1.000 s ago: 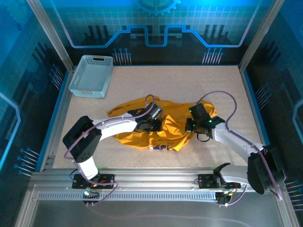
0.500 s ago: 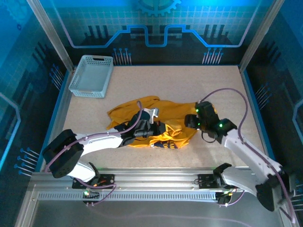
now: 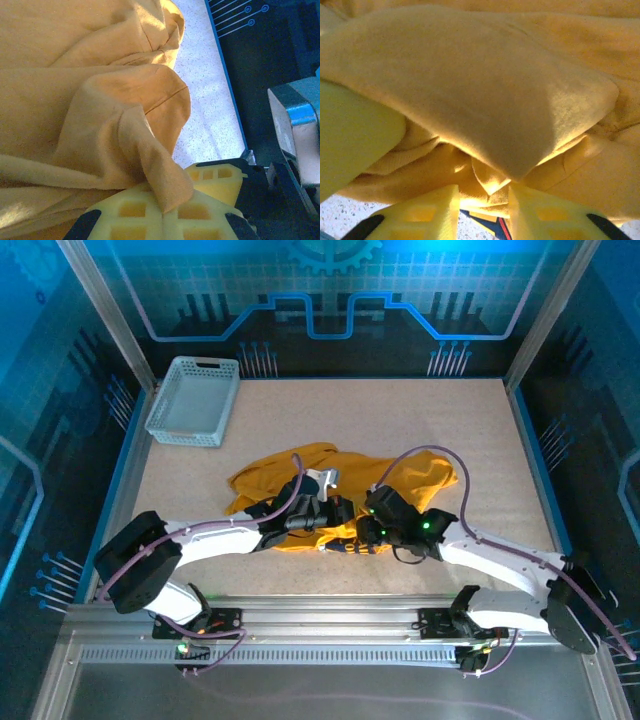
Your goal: Fold the inside-out t-shirt
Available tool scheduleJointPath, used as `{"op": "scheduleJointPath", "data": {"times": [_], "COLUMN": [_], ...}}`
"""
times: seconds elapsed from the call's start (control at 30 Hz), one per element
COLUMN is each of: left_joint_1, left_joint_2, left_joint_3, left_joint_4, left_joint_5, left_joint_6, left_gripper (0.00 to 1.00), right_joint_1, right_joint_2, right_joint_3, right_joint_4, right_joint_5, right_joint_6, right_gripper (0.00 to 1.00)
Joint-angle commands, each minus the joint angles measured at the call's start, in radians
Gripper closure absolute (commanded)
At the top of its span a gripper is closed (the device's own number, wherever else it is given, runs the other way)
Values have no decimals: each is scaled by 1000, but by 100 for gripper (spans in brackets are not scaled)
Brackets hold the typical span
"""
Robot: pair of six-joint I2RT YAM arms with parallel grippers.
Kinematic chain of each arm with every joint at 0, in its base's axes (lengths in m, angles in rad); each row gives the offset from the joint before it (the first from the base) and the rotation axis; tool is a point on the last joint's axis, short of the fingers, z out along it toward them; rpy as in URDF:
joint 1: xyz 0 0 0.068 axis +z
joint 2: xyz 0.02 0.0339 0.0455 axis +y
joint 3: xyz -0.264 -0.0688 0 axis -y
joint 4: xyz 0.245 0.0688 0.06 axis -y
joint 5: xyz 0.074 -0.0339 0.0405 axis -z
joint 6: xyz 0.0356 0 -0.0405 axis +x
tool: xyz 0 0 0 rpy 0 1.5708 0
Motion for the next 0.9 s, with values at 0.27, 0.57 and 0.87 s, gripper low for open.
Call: {"op": "scheduleJointPath", "data": {"times": [0.27, 0.57, 0.87], "left_joint_1": [-1, 89, 243], "left_joint_2": [-41, -61, 40], "left_joint_3": [-9, 4, 94], "left_joint_4": [-36, -178, -346], "left_joint_5": [-24, -55, 42], "left_joint_6": [25, 3, 40], "left_gripper": [100, 100, 82], "right_joint_1": [-41, -21, -23], "right_joint_2": [69, -50, -309], "right_joint_3": [37, 49, 19], "right_joint_4": [67, -32, -15], "right_joint_5": [68, 74, 0], "right_joint_6": [-35, -167, -332], "right_gripper": [85, 100, 100]}}
